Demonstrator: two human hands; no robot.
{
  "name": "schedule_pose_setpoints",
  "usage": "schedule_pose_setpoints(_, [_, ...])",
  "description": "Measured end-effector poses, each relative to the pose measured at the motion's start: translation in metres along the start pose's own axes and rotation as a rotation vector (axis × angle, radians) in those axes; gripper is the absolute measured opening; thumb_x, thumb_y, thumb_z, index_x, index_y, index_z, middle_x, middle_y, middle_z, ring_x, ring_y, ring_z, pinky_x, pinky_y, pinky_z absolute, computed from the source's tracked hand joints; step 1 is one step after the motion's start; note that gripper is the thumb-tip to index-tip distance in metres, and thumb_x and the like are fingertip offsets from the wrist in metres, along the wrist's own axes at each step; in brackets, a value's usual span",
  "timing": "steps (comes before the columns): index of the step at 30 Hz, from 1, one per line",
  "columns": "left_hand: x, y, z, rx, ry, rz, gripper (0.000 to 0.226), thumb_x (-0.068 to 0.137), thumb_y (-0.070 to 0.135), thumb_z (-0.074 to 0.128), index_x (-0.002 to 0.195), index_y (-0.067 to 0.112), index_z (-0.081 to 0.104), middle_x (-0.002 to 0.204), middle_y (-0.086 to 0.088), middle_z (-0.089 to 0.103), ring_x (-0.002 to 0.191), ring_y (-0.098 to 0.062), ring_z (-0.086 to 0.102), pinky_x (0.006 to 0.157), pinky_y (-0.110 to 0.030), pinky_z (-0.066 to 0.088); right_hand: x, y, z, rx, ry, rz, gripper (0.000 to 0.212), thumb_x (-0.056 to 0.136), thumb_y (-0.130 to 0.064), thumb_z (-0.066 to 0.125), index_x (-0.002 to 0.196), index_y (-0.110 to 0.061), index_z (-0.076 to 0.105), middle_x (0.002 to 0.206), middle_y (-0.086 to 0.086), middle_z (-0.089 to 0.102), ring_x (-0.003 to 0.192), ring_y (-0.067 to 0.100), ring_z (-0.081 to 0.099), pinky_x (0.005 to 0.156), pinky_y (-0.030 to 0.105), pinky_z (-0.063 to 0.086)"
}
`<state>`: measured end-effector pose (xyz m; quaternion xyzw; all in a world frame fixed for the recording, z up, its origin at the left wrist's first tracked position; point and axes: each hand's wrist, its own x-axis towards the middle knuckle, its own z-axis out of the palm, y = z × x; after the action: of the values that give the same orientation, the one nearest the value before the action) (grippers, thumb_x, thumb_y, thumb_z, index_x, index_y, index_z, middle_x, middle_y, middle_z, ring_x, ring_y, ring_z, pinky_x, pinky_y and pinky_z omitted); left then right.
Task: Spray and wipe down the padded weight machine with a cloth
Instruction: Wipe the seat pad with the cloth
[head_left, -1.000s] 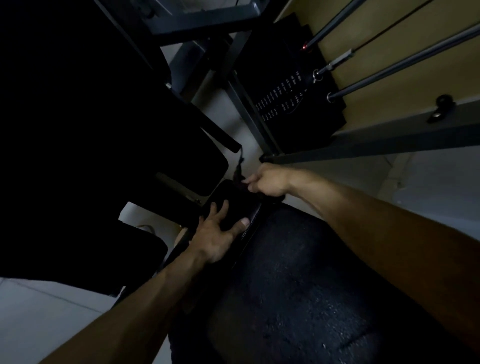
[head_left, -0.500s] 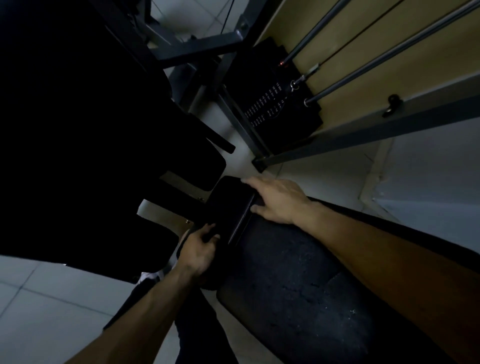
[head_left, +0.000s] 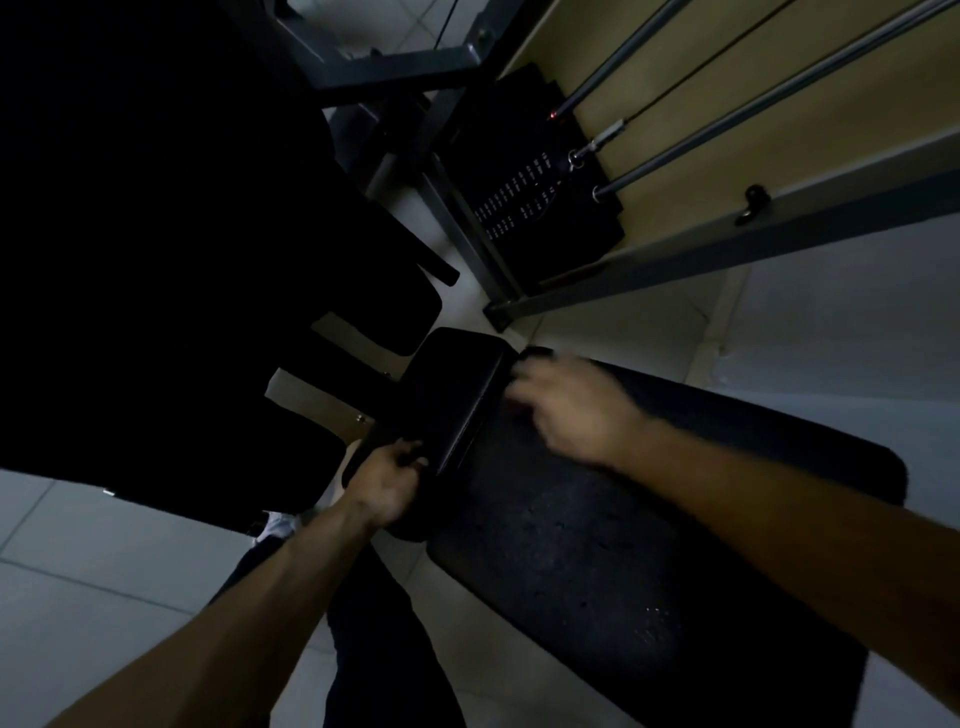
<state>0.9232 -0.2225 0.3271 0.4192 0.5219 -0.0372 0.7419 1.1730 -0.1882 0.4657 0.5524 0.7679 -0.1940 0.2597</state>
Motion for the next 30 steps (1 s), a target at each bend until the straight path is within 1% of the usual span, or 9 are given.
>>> schedule_pose_setpoints(4, [-0.014, -0.003, 0.007, 0.028, -0.041, 0.033, 0.043, 0.106, 0.016, 0.052, 0.148, 0.01, 0.049, 0.163, -0.006, 0.033, 0.152, -0.021, 0.028, 0.118, -0.022, 0.018, 0.008, 0.017, -0.01, 0.044, 0.11, 0.242, 0.037, 0.097, -0.021, 0.064, 0.134, -0.018, 0.065, 0.125, 0.011, 0.064, 0.109, 0.036, 0.059, 0.09, 0.042, 0.05])
schedule_pose_setpoints(8, [-0.026, -0.012, 0.014, 0.026, -0.011, 0.074, 0.042, 0.105, 0.012, 0.053, 0.147, 0.015, 0.052, 0.165, -0.004, 0.028, 0.153, -0.016, 0.023, 0.101, -0.006, 0.022, -0.03, -0.067, 0.025, 0.123, 0.052, 0.008, 0.04, 0.084, -0.018, 0.079, 0.123, -0.014, 0.071, 0.125, 0.014, 0.068, 0.124, 0.039, 0.061, 0.11, 0.051, 0.046])
schedule_pose_setpoints(10, [-0.039, -0.013, 0.02, 0.025, 0.001, 0.1, 0.042, 0.104, 0.011, 0.053, 0.145, 0.018, 0.055, 0.163, -0.005, 0.033, 0.153, -0.018, 0.024, 0.1, -0.005, 0.026, -0.06, -0.11, 0.036, 0.146, -0.021, -0.178, 0.046, 0.073, -0.024, 0.088, 0.116, -0.019, 0.074, 0.124, 0.01, 0.07, 0.122, 0.033, 0.065, 0.109, 0.049, 0.047])
schedule_pose_setpoints(12, [-0.047, -0.017, 0.025, 0.037, -0.02, 0.136, 0.044, 0.102, 0.018, 0.054, 0.144, 0.031, 0.054, 0.164, -0.008, 0.031, 0.155, -0.022, 0.021, 0.121, -0.026, 0.026, -0.078, -0.125, 0.036, 0.144, -0.105, -0.277, 0.052, 0.072, -0.024, 0.087, 0.122, -0.021, 0.071, 0.133, 0.008, 0.066, 0.125, 0.029, 0.063, 0.114, 0.048, 0.042])
schedule_pose_setpoints(14, [-0.052, -0.019, 0.03, 0.087, -0.018, 0.135, 0.047, 0.104, 0.019, 0.053, 0.149, 0.028, 0.049, 0.169, -0.008, 0.018, 0.156, -0.023, 0.014, 0.126, -0.041, 0.023, -0.079, -0.105, 0.03, 0.087, -0.079, -0.295, 0.062, 0.075, -0.019, 0.083, 0.134, -0.019, 0.064, 0.144, 0.01, 0.059, 0.132, 0.028, 0.059, 0.119, 0.054, 0.032])
schedule_pose_setpoints(19, [-0.06, -0.018, 0.046, 0.183, 0.002, 0.123, 0.057, 0.104, 0.034, 0.056, 0.157, 0.028, 0.037, 0.171, -0.004, 0.001, 0.157, -0.029, 0.006, 0.126, -0.049, 0.018, -0.058, 0.008, -0.02, -0.061, 0.027, 0.069, 0.063, 0.092, -0.013, 0.065, 0.152, -0.019, 0.048, 0.163, 0.012, 0.038, 0.148, 0.026, 0.041, 0.126, 0.051, 0.014])
schedule_pose_setpoints(22, [-0.063, -0.021, 0.05, 0.213, 0.025, 0.132, 0.059, 0.104, 0.031, 0.054, 0.159, 0.027, 0.032, 0.171, -0.006, -0.001, 0.157, -0.03, 0.005, 0.127, -0.05, 0.016, -0.055, 0.022, -0.031, 0.002, 0.1, 0.231, 0.054, 0.1, -0.019, 0.057, 0.154, -0.022, 0.046, 0.162, 0.011, 0.039, 0.147, 0.03, 0.039, 0.127, 0.047, 0.014])
schedule_pose_setpoints(27, [-0.072, -0.018, 0.058, 0.255, 0.064, 0.119, 0.058, 0.107, 0.02, 0.047, 0.161, 0.026, 0.027, 0.171, -0.009, -0.003, 0.157, -0.032, 0.002, 0.127, -0.047, 0.011, -0.104, -0.086, 0.023, 0.089, 0.006, -0.135, 0.058, 0.089, -0.01, 0.068, 0.146, -0.013, 0.056, 0.152, 0.02, 0.05, 0.144, 0.039, 0.044, 0.124, 0.052, 0.022])
schedule_pose_setpoints(30, [-0.079, -0.012, 0.066, 0.194, 0.096, 0.062, 0.059, 0.107, 0.032, 0.049, 0.161, 0.025, 0.026, 0.171, -0.009, 0.0, 0.157, -0.032, 0.004, 0.127, -0.046, 0.01, -0.128, -0.109, 0.02, 0.103, -0.109, -0.279, 0.061, 0.092, -0.008, 0.066, 0.151, -0.013, 0.05, 0.159, 0.019, 0.041, 0.15, 0.037, 0.035, 0.126, 0.048, 0.012])
